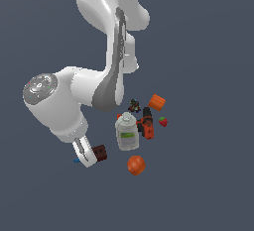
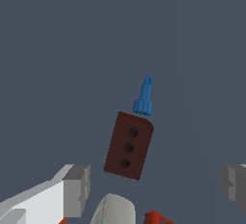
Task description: Pick up a designated object from a clutter of objects.
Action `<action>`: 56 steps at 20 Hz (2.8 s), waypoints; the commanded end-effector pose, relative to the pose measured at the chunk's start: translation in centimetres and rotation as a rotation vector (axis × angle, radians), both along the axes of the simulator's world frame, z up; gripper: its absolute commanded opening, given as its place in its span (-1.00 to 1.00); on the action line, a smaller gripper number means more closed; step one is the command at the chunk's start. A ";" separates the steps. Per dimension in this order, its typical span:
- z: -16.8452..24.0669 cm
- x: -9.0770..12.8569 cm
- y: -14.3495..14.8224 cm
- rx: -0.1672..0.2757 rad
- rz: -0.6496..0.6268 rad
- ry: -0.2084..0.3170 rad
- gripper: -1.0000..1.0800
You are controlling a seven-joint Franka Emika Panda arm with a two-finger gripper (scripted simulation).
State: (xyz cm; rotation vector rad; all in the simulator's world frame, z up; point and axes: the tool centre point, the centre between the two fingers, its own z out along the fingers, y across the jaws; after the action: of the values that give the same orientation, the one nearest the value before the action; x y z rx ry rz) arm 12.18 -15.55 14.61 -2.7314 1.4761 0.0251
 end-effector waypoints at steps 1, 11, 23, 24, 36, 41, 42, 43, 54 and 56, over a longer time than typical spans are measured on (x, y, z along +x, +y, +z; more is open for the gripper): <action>-2.0 0.6 -1.3 -0.008 -0.081 0.003 0.92; -7.3 1.7 -4.6 -0.033 -0.281 0.009 0.92; -9.0 1.8 -5.2 -0.039 -0.317 0.011 0.92; -9.4 1.8 -5.2 -0.039 -0.317 0.011 0.92; -13.5 1.8 -5.3 -0.039 -0.322 0.010 0.92; -13.5 1.9 -5.3 -0.039 -0.321 0.010 -1.00; -13.5 1.9 -5.3 -0.039 -0.321 0.010 -1.00; -13.5 1.9 -5.3 -0.039 -0.321 0.010 -1.00; -12.6 1.7 -4.9 -0.039 -0.321 0.010 -1.00; -12.0 1.7 -4.6 -0.039 -0.321 0.010 -1.00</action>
State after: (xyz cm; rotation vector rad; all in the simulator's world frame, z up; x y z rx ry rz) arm 13.85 -20.38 2.11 -2.4892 1.9177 0.0018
